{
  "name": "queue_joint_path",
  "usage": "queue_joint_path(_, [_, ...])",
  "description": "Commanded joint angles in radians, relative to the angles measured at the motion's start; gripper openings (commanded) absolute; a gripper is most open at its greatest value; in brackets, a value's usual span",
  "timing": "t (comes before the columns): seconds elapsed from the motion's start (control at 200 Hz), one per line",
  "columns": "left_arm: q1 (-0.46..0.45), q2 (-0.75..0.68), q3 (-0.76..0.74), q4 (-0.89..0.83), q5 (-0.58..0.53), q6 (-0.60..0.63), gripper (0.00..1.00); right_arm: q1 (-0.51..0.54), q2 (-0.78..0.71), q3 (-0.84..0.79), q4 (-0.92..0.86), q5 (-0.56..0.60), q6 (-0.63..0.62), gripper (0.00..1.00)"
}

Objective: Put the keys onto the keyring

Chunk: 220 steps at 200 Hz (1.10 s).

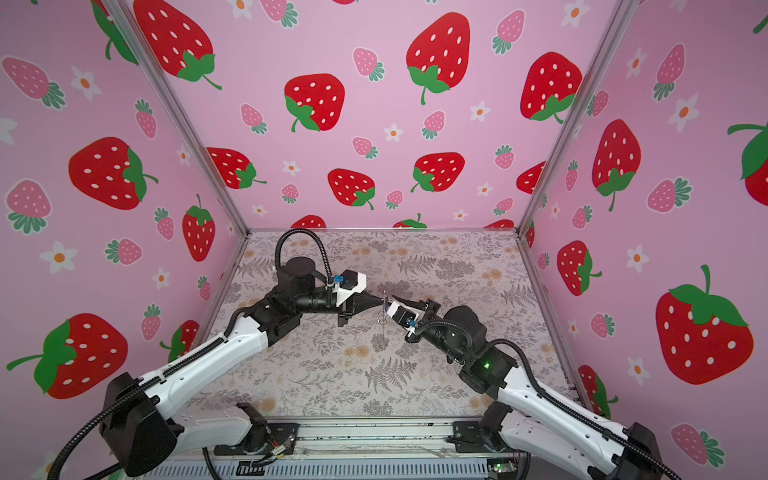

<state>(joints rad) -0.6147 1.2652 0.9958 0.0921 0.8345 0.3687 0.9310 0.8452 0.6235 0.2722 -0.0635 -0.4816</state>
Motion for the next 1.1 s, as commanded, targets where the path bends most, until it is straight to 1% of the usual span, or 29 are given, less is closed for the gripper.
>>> queue_joint_path(0.0, [0.003, -0.013, 0.054, -0.009, 0.040, 0.021, 0.00, -0.006, 0.015, 0.051, -0.075, -0.064, -0.059, 0.21])
queue_joint_path(0.095, [0.003, -0.012, 0.058, -0.015, 0.043, 0.024, 0.00, -0.006, 0.021, 0.065, -0.123, -0.071, -0.092, 0.20])
queue_joint_path(0.18, [0.003, -0.009, 0.060, -0.020, 0.049, 0.024, 0.00, -0.007, 0.019, 0.070, -0.130, -0.065, -0.110, 0.15])
queue_joint_path(0.34, [0.003, -0.007, 0.061, -0.024, 0.052, 0.023, 0.00, -0.007, 0.026, 0.071, -0.131, -0.063, -0.126, 0.10])
queue_joint_path(0.39, [0.003, -0.007, 0.061, -0.027, 0.052, 0.023, 0.00, -0.007, 0.028, 0.072, -0.131, -0.060, -0.129, 0.06])
queue_joint_path(0.555, [0.003, -0.012, 0.056, -0.012, 0.013, 0.013, 0.00, -0.007, 0.031, 0.070, -0.161, -0.045, -0.171, 0.00])
queue_joint_path(0.66, [0.003, -0.014, 0.041, 0.045, -0.030, -0.025, 0.00, -0.007, 0.026, 0.059, -0.167, -0.041, -0.190, 0.00])
queue_joint_path(0.775, [0.000, -0.015, -0.004, 0.170, -0.082, -0.096, 0.00, -0.007, 0.034, 0.053, -0.167, -0.049, -0.188, 0.00])
queue_joint_path(0.885, [-0.009, -0.015, -0.029, 0.233, -0.126, -0.118, 0.00, -0.007, 0.042, 0.053, -0.161, -0.051, -0.176, 0.00])
queue_joint_path(1.066, [-0.037, 0.008, -0.067, 0.343, -0.152, -0.171, 0.00, -0.007, 0.058, 0.057, -0.091, -0.076, -0.118, 0.00])
queue_joint_path(1.096, [-0.037, 0.011, -0.073, 0.361, -0.150, -0.185, 0.00, -0.006, 0.058, 0.064, -0.092, -0.070, -0.103, 0.02])
